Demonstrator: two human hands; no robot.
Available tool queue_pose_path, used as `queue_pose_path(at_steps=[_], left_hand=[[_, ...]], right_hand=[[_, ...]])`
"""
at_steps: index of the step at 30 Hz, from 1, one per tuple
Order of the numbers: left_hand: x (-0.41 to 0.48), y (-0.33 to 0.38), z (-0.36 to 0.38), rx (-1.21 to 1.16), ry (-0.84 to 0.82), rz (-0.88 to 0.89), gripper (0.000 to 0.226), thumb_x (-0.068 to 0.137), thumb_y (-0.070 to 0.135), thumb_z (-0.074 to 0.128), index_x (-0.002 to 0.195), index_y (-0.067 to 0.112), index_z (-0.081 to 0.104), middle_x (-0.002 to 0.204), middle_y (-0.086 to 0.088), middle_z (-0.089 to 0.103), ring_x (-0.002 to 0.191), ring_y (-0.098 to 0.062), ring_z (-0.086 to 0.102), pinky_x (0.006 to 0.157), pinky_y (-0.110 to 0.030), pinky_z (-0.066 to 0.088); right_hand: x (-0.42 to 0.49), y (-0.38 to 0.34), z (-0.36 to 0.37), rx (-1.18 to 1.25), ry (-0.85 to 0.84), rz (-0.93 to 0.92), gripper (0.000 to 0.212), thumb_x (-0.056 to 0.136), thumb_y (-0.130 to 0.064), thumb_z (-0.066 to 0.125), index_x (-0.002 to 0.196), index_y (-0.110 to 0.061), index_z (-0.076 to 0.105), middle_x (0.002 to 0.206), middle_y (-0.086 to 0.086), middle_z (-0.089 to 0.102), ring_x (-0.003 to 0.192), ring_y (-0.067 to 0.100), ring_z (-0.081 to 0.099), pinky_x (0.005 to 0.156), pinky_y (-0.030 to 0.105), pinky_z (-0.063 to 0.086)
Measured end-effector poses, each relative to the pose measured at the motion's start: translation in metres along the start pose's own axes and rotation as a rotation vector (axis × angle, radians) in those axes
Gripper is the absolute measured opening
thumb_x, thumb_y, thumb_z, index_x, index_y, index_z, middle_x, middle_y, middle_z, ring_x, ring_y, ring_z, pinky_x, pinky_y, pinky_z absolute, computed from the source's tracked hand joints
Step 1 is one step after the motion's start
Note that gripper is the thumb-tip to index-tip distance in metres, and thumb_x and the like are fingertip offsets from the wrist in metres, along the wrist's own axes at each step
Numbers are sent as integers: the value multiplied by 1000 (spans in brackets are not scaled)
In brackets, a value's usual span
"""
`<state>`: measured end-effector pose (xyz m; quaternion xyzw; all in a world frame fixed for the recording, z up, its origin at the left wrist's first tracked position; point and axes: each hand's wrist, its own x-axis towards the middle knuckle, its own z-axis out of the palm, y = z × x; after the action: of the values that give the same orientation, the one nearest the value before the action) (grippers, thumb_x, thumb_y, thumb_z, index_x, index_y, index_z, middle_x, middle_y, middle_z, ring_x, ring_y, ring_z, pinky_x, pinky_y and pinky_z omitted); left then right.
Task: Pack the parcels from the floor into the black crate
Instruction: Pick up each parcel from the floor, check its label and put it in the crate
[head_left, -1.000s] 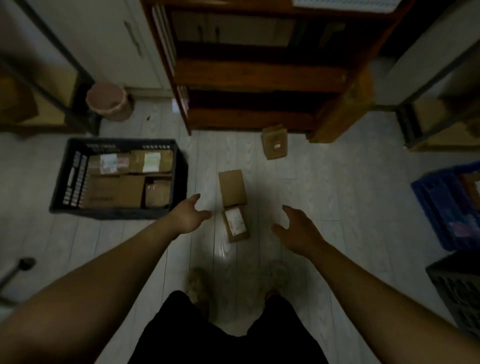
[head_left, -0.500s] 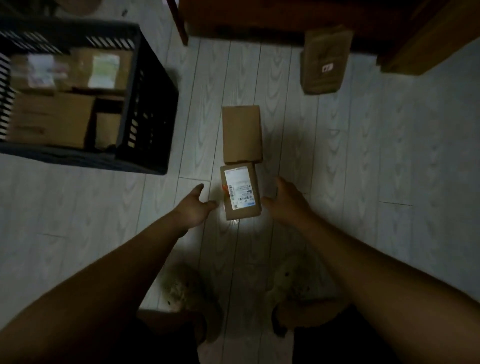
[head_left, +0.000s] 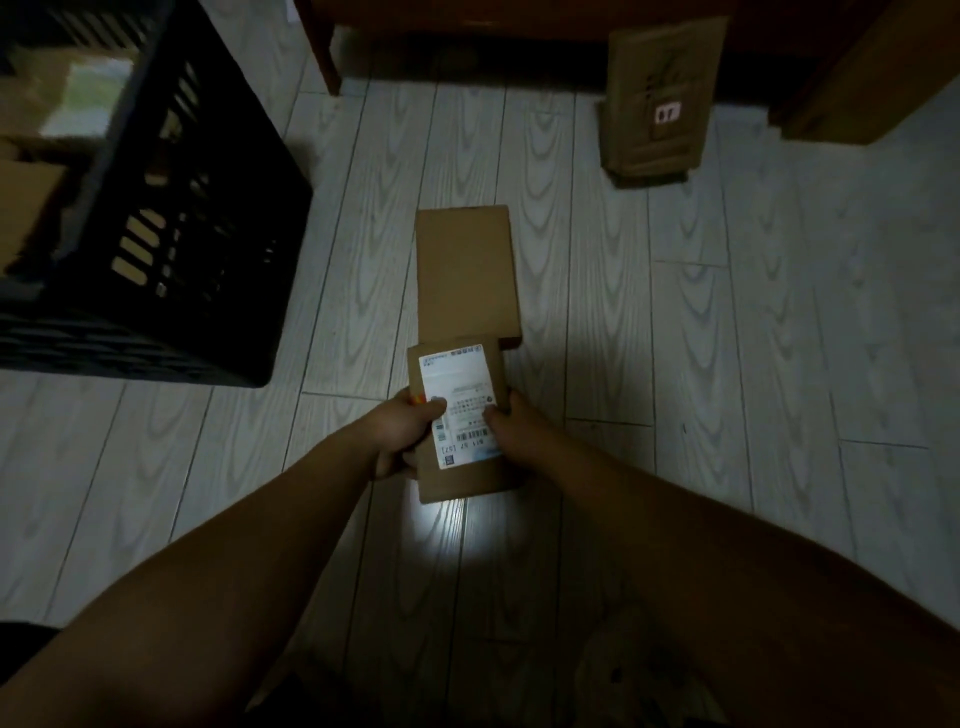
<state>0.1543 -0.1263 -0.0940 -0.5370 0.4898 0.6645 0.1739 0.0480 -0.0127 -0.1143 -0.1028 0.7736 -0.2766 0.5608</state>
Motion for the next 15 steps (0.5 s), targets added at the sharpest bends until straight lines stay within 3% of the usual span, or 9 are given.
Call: queue_pose_path(at_steps=[3, 8, 12, 15], left_hand=[[-14, 0, -4, 24, -22, 22, 38, 95, 29, 51, 132, 23, 43, 112, -7, 67, 96, -26, 66, 80, -48, 55], [-23, 7, -12, 44, 69, 92, 44, 96, 32, 49, 137, 25, 36, 103, 6, 57, 72, -5, 53, 53, -26, 43], [-79, 30, -26, 68, 65, 101, 43, 96, 39, 46, 137, 29, 35, 100, 7, 63, 82, -8, 62, 52, -25, 48], [-156, 64, -39, 49, 30, 128, 42, 97, 41, 44, 136, 30, 37, 109, 4, 65, 93, -12, 63, 64, -30, 53]], right_hand=[[-9, -4, 0, 2, -1, -33, 51, 100, -34, 40, 146, -20, 26, 138, 7, 50, 120, 25, 53, 102, 42, 43], [-11, -20, 5, -3, 64, -106, 49, 100, -38, 37, 146, -25, 26, 137, 5, 51, 119, 23, 53, 98, 40, 44], [-66, -59, -2, -4, 65, -108, 47, 101, -38, 35, 146, -29, 26, 137, 3, 51, 121, 23, 52, 99, 39, 43], [-138, -108, -17, 6, 80, -126, 49, 100, -41, 35, 146, -31, 25, 137, 1, 52, 121, 22, 52, 100, 39, 42]])
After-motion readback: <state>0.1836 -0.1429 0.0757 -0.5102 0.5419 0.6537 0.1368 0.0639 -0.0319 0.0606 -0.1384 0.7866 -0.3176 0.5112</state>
